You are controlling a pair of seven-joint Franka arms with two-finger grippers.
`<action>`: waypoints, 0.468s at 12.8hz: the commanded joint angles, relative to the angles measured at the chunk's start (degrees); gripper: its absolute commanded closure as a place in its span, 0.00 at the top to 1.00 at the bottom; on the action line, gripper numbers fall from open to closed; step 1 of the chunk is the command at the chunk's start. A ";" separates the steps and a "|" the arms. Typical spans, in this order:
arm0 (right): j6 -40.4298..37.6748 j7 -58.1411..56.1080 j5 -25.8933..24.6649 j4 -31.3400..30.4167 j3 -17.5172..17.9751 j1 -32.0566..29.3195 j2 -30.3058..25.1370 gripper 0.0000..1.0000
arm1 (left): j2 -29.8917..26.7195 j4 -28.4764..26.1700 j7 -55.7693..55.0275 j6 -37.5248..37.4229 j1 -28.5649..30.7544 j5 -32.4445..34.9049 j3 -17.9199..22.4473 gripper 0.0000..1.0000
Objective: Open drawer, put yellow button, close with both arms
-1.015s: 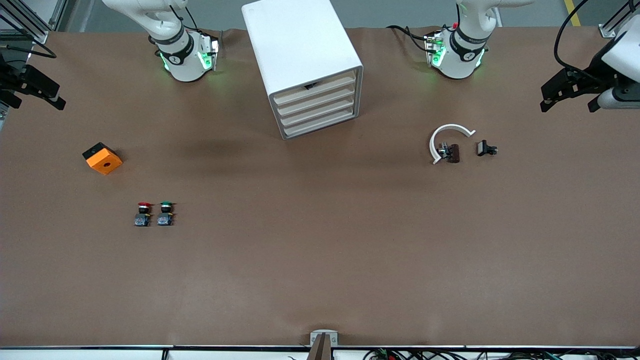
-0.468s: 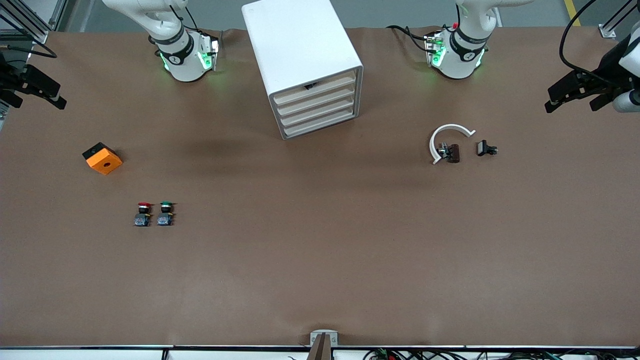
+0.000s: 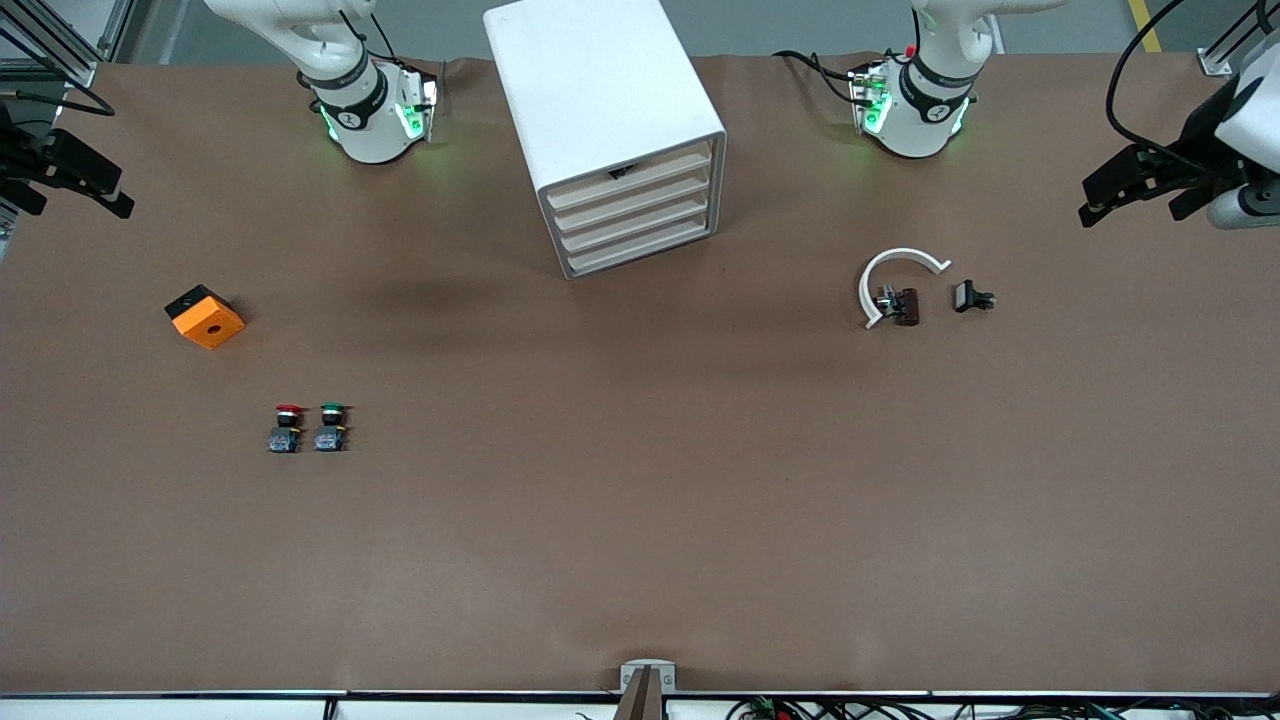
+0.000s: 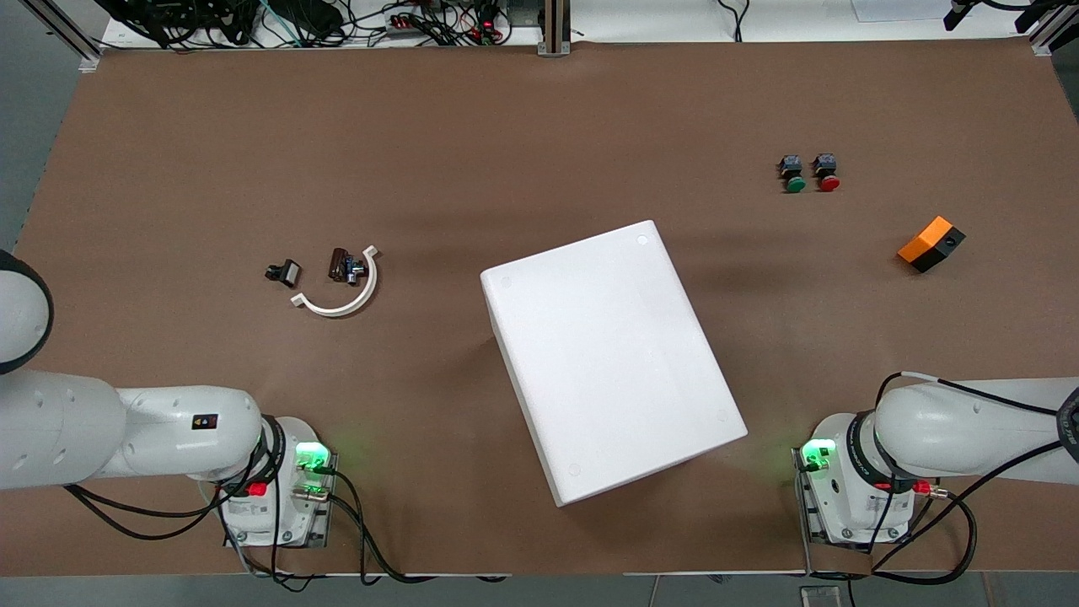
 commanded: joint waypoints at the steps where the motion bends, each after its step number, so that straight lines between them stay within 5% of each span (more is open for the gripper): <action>1: -0.09 -0.06 0.78 -1.15 0.25 -0.62 -1.28 1.00 | -0.37 -0.42 -0.60 -0.28 0.14 1.17 -0.67 1.00; 6: -0.26 -0.06 0.78 -1.15 0.25 -0.62 -1.36 1.00 | 0.42 0.90 0.45 0.33 0.05 1.25 -0.67 1.00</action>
